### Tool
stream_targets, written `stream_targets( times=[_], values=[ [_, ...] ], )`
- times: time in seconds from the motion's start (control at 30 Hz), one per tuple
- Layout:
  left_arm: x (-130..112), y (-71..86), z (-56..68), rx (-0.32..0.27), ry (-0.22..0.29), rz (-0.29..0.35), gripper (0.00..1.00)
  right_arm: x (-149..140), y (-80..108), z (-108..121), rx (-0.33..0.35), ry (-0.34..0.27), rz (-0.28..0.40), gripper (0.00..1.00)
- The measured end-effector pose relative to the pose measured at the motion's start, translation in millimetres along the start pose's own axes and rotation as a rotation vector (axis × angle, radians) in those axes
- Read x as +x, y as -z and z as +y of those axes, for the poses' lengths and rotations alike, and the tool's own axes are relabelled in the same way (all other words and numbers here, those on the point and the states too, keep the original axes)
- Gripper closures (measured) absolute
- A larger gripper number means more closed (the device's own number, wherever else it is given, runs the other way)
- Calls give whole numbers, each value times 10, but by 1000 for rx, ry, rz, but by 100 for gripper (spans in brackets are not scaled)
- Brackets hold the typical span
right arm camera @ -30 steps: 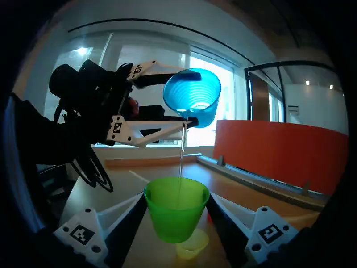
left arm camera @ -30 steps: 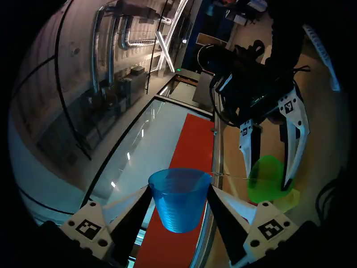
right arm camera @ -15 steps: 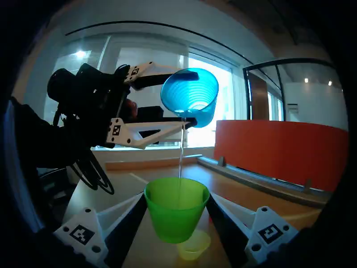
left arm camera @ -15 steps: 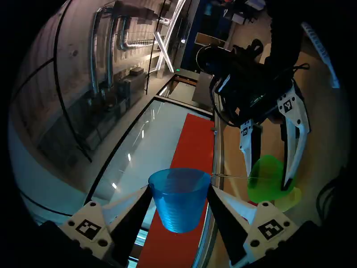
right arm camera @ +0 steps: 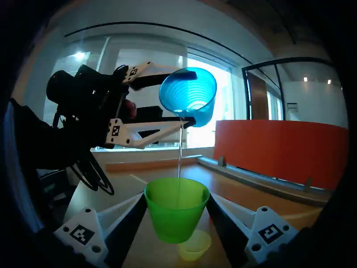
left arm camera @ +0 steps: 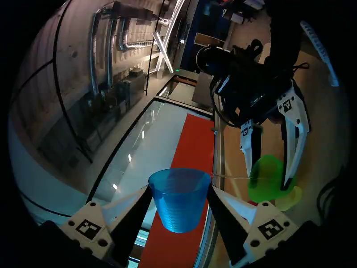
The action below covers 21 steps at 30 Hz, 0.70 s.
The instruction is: Pour water
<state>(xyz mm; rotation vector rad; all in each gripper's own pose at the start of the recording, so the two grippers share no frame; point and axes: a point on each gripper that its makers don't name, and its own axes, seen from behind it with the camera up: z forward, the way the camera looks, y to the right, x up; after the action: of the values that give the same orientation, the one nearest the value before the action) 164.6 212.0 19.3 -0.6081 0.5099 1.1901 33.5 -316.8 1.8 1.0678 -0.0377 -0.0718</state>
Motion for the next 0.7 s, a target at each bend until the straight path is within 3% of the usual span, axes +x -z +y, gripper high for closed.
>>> stream_targets(
  times=[0.37, 0.7],
  values=[
    [15, 10, -85, 1, -29, 4, 14, 6, -20, -8, 0, 2, 0, 8],
    [5, 29, -61, -6, -61, -3, 14, 7, -34, -14, -1, 3, -3, 8]
  ],
)
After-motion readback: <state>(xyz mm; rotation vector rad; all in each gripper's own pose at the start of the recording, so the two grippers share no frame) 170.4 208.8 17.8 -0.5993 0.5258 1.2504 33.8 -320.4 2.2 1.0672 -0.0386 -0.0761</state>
